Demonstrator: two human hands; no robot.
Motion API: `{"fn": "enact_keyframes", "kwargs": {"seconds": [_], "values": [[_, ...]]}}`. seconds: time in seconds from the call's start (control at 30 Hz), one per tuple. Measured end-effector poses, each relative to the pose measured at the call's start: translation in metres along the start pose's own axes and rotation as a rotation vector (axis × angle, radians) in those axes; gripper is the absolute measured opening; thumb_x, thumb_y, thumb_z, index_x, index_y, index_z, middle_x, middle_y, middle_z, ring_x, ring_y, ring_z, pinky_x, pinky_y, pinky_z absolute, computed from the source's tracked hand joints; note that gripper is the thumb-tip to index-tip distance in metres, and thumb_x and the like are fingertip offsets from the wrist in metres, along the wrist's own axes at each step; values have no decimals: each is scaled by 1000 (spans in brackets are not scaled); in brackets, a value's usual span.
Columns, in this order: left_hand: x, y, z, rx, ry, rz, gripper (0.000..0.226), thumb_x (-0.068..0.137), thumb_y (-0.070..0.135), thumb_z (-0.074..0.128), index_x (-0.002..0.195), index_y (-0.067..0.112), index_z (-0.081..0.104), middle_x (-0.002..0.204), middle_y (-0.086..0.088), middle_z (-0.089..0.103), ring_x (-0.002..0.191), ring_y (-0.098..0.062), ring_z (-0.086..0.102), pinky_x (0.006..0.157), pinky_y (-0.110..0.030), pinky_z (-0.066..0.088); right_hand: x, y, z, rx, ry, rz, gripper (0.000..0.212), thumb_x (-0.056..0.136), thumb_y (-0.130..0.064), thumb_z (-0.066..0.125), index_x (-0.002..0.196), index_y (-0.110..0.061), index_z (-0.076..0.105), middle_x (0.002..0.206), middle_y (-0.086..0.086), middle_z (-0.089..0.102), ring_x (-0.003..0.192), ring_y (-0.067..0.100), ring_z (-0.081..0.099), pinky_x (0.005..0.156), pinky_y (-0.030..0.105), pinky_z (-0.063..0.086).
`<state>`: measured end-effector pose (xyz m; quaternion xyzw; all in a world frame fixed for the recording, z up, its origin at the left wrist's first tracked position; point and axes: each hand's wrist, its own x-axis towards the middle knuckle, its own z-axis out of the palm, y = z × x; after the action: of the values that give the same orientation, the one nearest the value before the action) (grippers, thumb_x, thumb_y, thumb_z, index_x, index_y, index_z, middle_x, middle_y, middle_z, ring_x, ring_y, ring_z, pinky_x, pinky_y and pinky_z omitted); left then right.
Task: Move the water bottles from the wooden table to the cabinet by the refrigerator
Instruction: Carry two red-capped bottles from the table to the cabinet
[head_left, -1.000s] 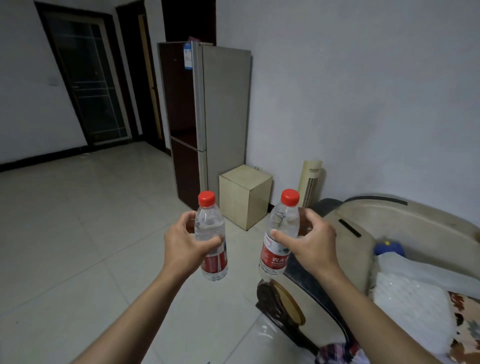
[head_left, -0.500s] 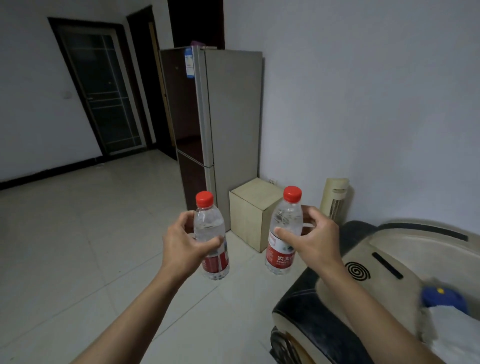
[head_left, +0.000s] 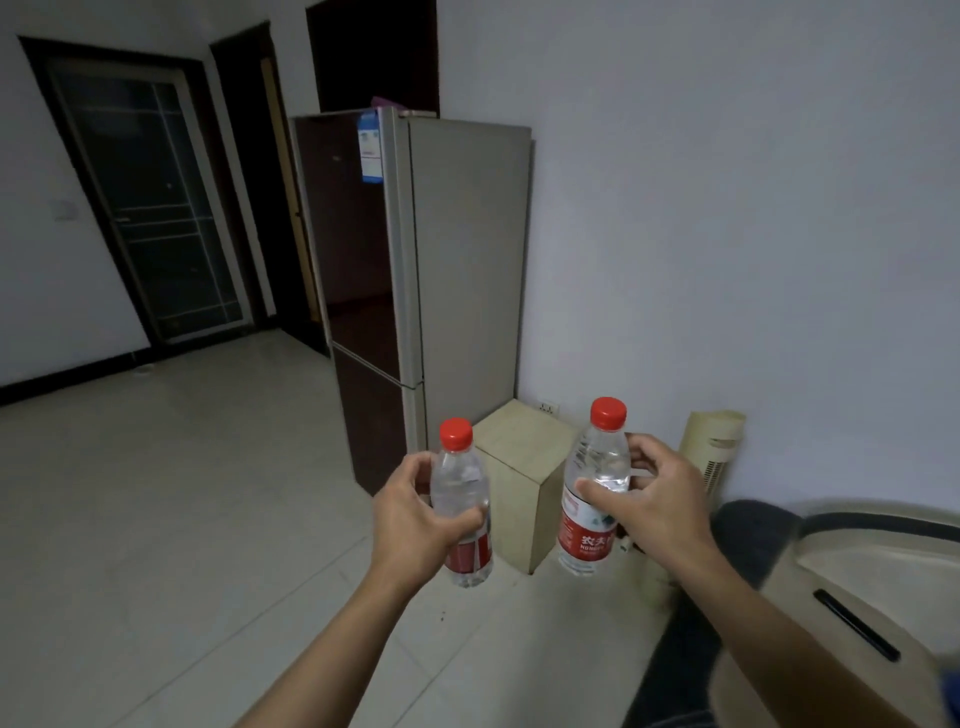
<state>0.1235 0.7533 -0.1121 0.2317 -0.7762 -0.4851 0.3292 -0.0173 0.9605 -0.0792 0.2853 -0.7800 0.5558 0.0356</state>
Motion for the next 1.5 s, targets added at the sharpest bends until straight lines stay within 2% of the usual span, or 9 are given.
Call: {"fn": "enact_keyframes", "kwargs": {"seconds": [0.1, 0.27, 0.6, 0.83, 0.93, 1.03, 1.17, 1.37, 1.5], "values": [[48, -17, 1, -11, 3, 5, 52, 58, 19, 92, 98, 32, 61, 93, 11, 69, 82, -5, 67, 71, -22, 56, 38, 11, 25, 20, 37, 17, 47, 63, -12, 90, 90, -36, 60, 88, -17, 70, 73, -4, 70, 58, 9, 52], [120, -46, 17, -8, -10, -7, 52, 60, 22, 92, 99, 35, 60, 94, 12, 70, 84, -5, 67, 72, -22, 57, 102, 48, 59, -9, 21, 57, 46, 63, -18, 90, 101, -23, 65, 92, -14, 72, 77, -1, 71, 63, 16, 58], [272, -66, 89, 56, -45, -10, 52, 61, 20, 93, 99, 34, 61, 96, 9, 71, 86, -6, 69, 75, -32, 60, 254, 120, 74, -49, 31, 21, 47, 64, -26, 90, 101, -28, 62, 93, -17, 67, 75, -1, 67, 59, 6, 51], [362, -79, 134, 14, -63, -9, 51, 62, 14, 92, 102, 25, 63, 96, 7, 70, 83, -3, 68, 71, -26, 57, 347, 159, 77, -138, 125, -45, 49, 65, -32, 89, 105, -17, 66, 98, -13, 68, 78, 4, 69, 66, 15, 55], [398, -94, 151, 9, -108, -16, 49, 63, 13, 91, 98, 29, 62, 94, 10, 69, 83, 2, 66, 68, -20, 53, 380, 177, 87, -156, 140, -13, 46, 66, -31, 89, 104, -19, 66, 96, -13, 68, 76, -1, 67, 67, 11, 53], [438, -113, 167, -8, -151, -20, 49, 62, 13, 92, 98, 28, 63, 94, 9, 70, 83, 0, 66, 70, -24, 55, 411, 193, 100, -152, 152, 42, 44, 67, -30, 88, 103, -23, 63, 93, -16, 65, 76, -7, 64, 63, 5, 49], [498, -133, 185, -57, -186, 3, 50, 62, 11, 92, 101, 20, 63, 93, 6, 69, 81, 2, 65, 63, -13, 53, 453, 204, 121, -185, 179, 68, 46, 68, -31, 87, 105, -22, 62, 95, -15, 66, 80, -5, 64, 63, 6, 49], [595, -160, 209, -106, -250, 21, 52, 60, 12, 93, 99, 25, 61, 94, 6, 69, 82, -6, 66, 70, -27, 56, 517, 214, 145, -268, 229, 81, 48, 66, -34, 88, 105, -22, 64, 95, -16, 67, 81, -2, 67, 65, 11, 53], [633, -176, 231, -94, -248, -7, 53, 57, 13, 94, 98, 23, 62, 92, 8, 69, 82, -4, 66, 67, -23, 55, 546, 229, 152, -294, 254, 127, 46, 65, -34, 88, 101, -28, 61, 91, -24, 64, 77, -8, 65, 62, 4, 49]]}}
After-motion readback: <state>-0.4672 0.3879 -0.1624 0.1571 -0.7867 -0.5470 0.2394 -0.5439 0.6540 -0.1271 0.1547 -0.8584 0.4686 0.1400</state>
